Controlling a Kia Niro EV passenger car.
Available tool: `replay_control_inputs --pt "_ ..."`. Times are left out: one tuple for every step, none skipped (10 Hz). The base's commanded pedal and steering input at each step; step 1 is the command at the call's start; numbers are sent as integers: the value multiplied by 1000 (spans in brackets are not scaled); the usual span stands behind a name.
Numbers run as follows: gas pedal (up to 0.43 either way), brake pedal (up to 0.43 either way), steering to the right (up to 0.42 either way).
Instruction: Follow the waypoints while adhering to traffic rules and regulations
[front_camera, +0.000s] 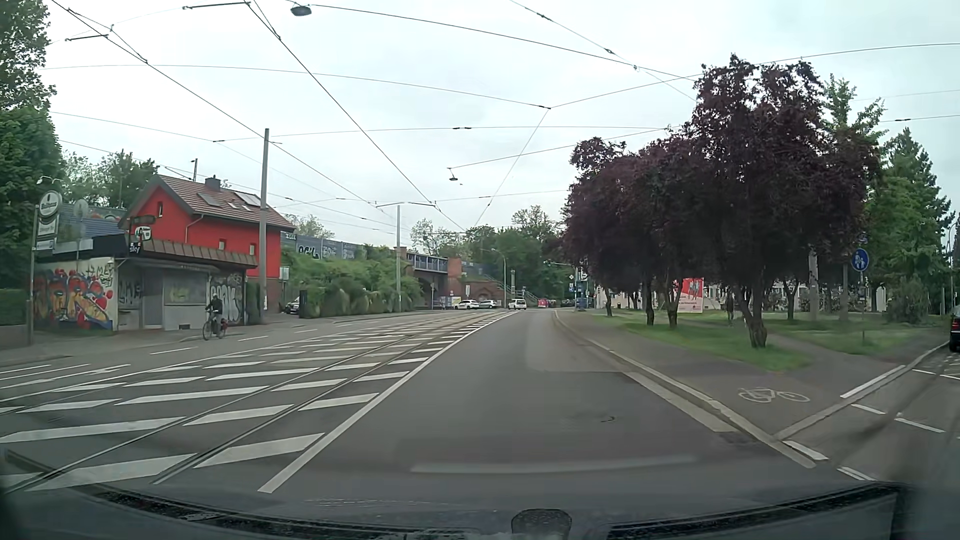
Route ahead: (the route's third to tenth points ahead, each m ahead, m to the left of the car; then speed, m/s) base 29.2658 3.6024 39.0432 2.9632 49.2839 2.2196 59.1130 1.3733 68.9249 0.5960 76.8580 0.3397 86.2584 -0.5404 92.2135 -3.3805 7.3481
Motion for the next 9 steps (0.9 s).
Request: replay_control_inputs --pt "118 0 10" --pt "118 0 10" --pt "118 0 10" --pt "118 0 11" --pt "118 0 11" --pt "118 0 10" --pt "118 0 10" --pt "118 0 10" --pt "118 0 10"
